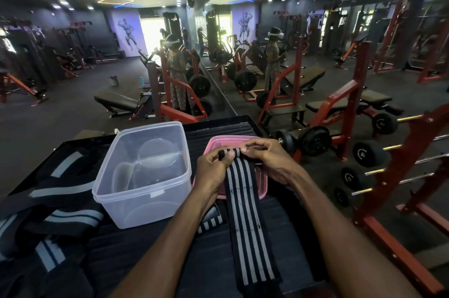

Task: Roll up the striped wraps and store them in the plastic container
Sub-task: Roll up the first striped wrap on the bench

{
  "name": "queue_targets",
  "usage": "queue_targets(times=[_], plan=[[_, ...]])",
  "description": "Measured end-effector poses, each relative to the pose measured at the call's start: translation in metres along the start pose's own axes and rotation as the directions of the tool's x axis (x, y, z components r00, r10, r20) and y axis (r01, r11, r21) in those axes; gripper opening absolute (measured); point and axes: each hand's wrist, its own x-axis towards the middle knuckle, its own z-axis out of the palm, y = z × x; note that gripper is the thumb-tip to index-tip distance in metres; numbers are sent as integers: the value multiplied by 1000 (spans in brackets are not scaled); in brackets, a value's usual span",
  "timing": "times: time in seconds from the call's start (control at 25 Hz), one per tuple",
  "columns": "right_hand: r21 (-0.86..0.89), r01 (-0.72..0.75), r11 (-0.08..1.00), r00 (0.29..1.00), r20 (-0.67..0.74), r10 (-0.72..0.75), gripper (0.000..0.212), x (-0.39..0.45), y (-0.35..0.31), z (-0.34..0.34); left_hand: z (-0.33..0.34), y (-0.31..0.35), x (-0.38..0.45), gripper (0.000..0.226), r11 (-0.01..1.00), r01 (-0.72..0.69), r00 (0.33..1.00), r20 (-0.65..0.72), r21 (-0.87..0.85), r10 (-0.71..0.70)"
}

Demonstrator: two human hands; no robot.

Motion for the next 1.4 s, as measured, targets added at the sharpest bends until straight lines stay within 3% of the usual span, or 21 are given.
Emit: queue_targets(times=[0.12,0.28,0.48,0.8,1.0,1.16,1.24,1.4], plan=[[-59,-4,998,1000,-7,3,3,2,2,1,0,0,2,16,1000,-3,1000,-7,-2,3],[-76,88,993,996,-9,-89,12,0,-2,-1,2,3,2,7,995,70,998,1,-66,-70],[-16,-43,999,999,9,43,10,0,0,2,-1,4,-1,8,999,31,999,-18,-15,-31],[60,3,998,1000,8,-4,19,-4,-7,3,2,5,-2,4,993,25,1000,2,-112,-25],[37,-12,999,999,38,11,11,-6,-8,5,2,6,-2,27,992,-29,1000,8,-119,30],[23,70,997,997,27,-71,23,-8,-12,2,5,9,-5,15,969,51,997,61,-242,-38],[14,69,997,997,20,-70,24,-6,-11,2,6,9,-6,10,969,108,994,56,-221,-98],[36,-29,999,998,50,27,18,-6,-11,4,4,9,-7,11,985,35,999,10,-170,-34]])
